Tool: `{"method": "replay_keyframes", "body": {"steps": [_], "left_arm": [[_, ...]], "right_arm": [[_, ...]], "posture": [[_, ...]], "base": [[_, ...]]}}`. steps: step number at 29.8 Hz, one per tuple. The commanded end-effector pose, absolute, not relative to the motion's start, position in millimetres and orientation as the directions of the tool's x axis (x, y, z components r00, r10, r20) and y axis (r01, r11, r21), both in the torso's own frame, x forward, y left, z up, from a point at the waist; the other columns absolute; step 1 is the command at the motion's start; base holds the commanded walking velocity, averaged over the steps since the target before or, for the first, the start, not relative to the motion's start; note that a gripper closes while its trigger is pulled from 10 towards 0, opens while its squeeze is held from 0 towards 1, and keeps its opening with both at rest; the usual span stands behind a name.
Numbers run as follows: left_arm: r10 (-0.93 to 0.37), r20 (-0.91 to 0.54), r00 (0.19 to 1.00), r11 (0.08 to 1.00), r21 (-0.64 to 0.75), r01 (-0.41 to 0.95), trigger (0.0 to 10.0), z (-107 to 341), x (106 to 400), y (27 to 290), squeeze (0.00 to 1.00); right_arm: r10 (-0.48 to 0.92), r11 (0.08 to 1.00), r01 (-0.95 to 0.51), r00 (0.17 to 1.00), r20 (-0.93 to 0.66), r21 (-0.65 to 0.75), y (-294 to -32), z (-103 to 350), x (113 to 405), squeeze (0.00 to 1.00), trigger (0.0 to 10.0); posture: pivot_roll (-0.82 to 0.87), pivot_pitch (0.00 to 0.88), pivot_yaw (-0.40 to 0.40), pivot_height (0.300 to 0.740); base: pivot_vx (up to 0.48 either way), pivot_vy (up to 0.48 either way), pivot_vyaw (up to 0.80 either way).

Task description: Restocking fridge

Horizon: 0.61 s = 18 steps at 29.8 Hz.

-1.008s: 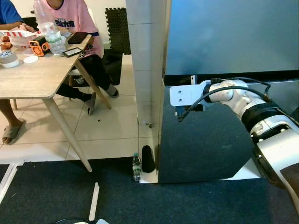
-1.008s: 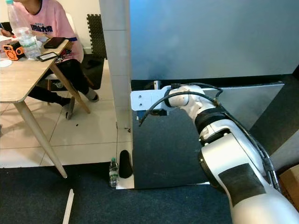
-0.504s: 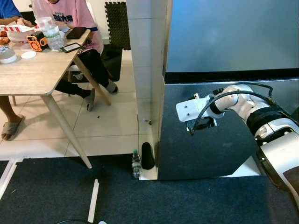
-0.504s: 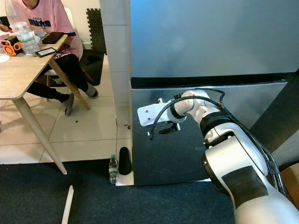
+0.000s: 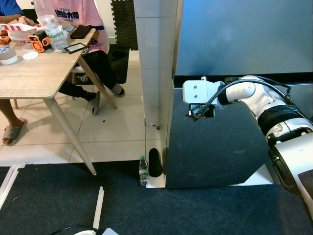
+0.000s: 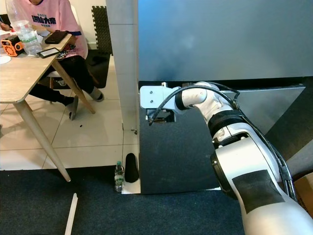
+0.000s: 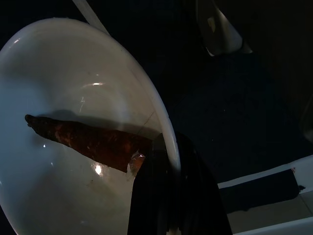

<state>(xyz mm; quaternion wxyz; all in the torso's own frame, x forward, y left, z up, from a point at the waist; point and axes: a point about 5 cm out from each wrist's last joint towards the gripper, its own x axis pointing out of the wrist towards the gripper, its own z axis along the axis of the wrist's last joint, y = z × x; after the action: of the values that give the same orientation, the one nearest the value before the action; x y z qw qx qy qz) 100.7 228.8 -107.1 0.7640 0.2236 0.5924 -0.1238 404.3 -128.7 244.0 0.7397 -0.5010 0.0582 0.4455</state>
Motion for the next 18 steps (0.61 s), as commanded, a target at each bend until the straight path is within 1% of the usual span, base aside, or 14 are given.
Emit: {"method": "replay_keyframes", "body": {"steps": [1,2,5,6,11,16,18], "left_arm": [[0.071,-0.967,0.244,0.868,0.181,0.463,10.0,-109,94,227,0.0],[0.071,-0.968,0.242,0.868,0.18,0.463,10.0,-109,93,227,0.0],[0.071,-0.968,0.242,0.868,0.18,0.463,10.0,-109,93,227,0.0],[0.072,-0.968,0.241,0.868,0.18,0.462,10.0,-109,93,227,0.0],[0.074,-0.968,0.241,0.868,0.182,0.462,10.0,-109,93,228,0.0],[0.074,-0.968,0.24,0.867,0.182,0.464,10.0,-109,93,228,0.0],[0.075,-0.968,0.239,0.865,0.183,0.468,10.0,-109,93,229,0.0]], "right_arm": [[0.586,0.141,-0.692,0.635,-0.503,-0.708,-132,250,407,0.0,10.0],[0.562,0.174,-0.664,0.673,-0.481,-0.727,-135,252,409,0.0,10.0],[0.557,0.181,-0.658,0.682,-0.475,-0.731,-135,253,410,0.0,10.0],[0.526,0.196,-0.638,0.71,-0.469,-0.745,-139,253,411,0.0,10.0],[0.489,0.218,-0.616,0.74,-0.461,-0.757,-144,254,413,0.0,10.0],[0.457,0.207,-0.613,0.75,-0.478,-0.763,-147,252,414,0.0,10.0],[0.403,0.183,-0.614,0.759,-0.511,-0.767,-152,246,414,0.0,10.0]], "posture": [[0.04,0.081,-0.045,0.74],[0.04,0.081,-0.045,0.74],[0.04,0.081,-0.045,0.74],[0.04,0.081,-0.044,0.74],[0.05,0.08,-0.043,0.74],[0.04,0.08,-0.042,0.74],[0.04,0.08,-0.039,0.74]], "base": [[0.0,0.0,0.0],[0.0,0.0,0.0],[0.0,0.0,0.0],[0.0,0.0,0.0],[0.0,0.0,0.0],[0.0,0.0,0.0],[0.0,0.0,0.0]]}}
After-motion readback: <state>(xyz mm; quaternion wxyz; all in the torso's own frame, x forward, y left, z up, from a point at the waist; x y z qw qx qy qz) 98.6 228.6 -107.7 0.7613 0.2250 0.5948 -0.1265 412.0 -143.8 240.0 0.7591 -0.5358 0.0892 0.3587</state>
